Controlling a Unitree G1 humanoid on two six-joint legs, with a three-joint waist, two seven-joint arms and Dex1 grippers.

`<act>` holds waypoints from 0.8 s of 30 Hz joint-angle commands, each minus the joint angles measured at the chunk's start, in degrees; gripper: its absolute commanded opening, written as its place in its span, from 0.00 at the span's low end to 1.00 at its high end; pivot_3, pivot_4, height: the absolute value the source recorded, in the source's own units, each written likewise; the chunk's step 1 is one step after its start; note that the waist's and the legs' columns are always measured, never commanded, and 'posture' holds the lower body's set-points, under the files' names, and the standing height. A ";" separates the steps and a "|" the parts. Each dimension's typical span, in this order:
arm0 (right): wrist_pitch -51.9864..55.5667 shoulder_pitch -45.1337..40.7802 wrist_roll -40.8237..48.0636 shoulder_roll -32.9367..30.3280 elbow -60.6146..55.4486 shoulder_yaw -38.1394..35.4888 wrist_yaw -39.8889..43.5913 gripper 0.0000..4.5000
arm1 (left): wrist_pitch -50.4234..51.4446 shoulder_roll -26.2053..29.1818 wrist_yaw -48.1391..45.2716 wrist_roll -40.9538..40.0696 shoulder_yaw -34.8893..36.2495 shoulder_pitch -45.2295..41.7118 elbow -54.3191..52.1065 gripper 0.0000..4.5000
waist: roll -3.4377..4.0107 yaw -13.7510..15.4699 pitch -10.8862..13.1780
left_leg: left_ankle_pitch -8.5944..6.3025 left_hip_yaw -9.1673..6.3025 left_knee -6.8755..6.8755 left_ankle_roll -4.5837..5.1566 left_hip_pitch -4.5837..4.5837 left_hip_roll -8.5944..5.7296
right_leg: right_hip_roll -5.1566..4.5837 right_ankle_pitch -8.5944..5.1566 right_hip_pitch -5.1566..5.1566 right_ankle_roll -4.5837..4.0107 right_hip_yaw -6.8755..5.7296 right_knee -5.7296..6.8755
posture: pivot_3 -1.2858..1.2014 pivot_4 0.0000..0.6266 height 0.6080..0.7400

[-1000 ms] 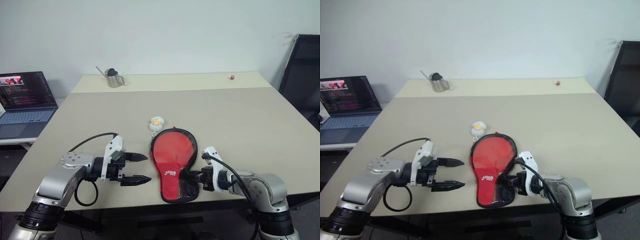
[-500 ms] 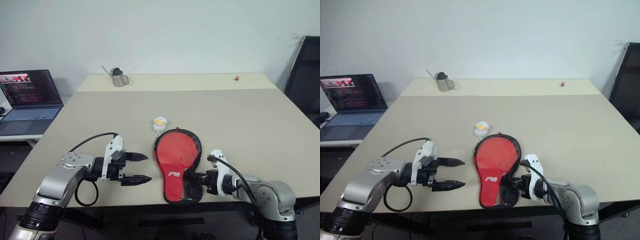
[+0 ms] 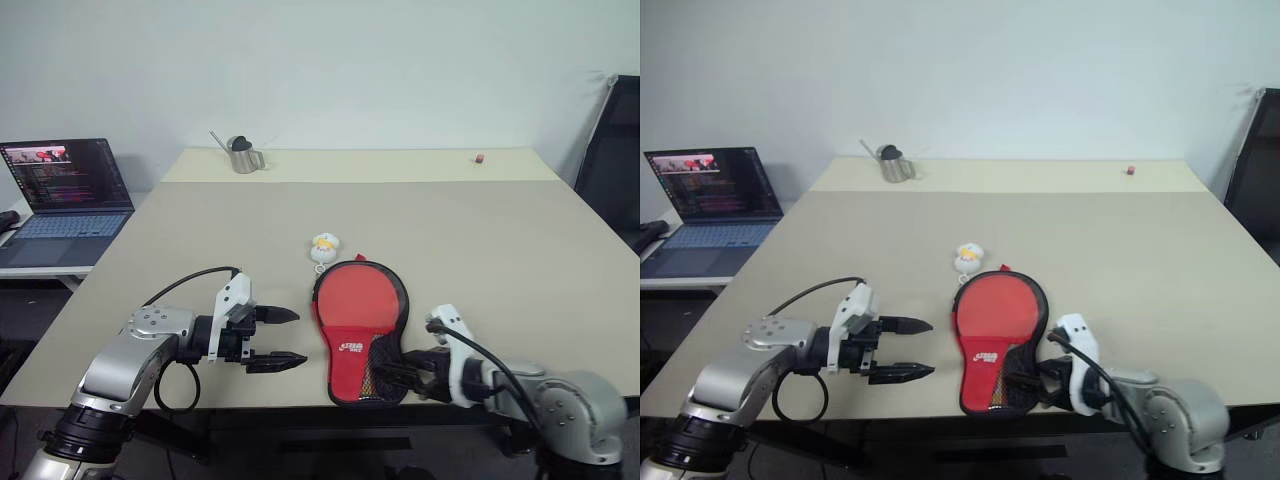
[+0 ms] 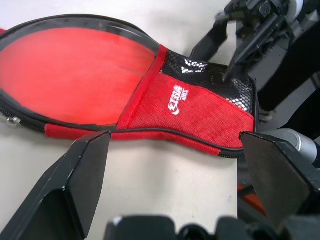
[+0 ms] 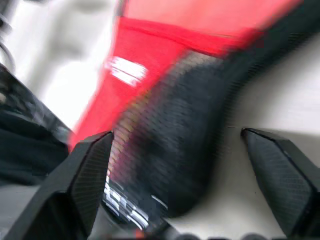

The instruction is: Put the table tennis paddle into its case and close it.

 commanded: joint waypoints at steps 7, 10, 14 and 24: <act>-10.31 -4.41 8.53 -6.92 -2.06 -2.14 10.18 0.99 | -0.73 -0.98 1.21 -0.55 0.97 -0.57 -0.75 1.00 | 0.03 -0.65 0.04 | -0.01 0.01 -0.07 0.00 0.03 0.17 | 0.23 -0.05 -0.04 -0.09 0.01 0.02 | 0.52 0.24 1.00; -15.24 -7.90 6.20 -6.53 0.96 1.41 9.40 0.99 | -1.22 -2.20 3.53 0.09 1.59 -1.97 0.90 1.00 | 0.03 -0.41 0.04 | 0.00 0.06 -0.03 0.00 0.02 0.20 | 0.21 -0.04 -0.04 -0.07 0.06 0.01 | 0.52 0.24 1.00; -24.44 -14.50 -0.91 -2.18 8.99 10.33 6.60 0.99 | -3.29 -5.80 10.61 2.40 3.09 -6.71 5.96 1.00 | 0.01 -0.31 0.04 | 0.01 -0.02 -0.02 -0.02 0.02 0.18 | 0.22 -0.03 -0.03 -0.09 -0.04 0.02 | 0.52 0.24 1.00; -39.37 -17.02 -13.89 4.24 21.32 24.17 4.93 0.99 | -5.89 -9.56 20.38 8.11 3.22 -14.51 17.13 1.00 | 0.01 -0.36 0.04 | 0.08 0.02 -0.03 -0.29 -0.19 0.04 | 0.15 -0.02 -0.34 -0.11 0.10 -0.03 | 0.52 0.24 1.00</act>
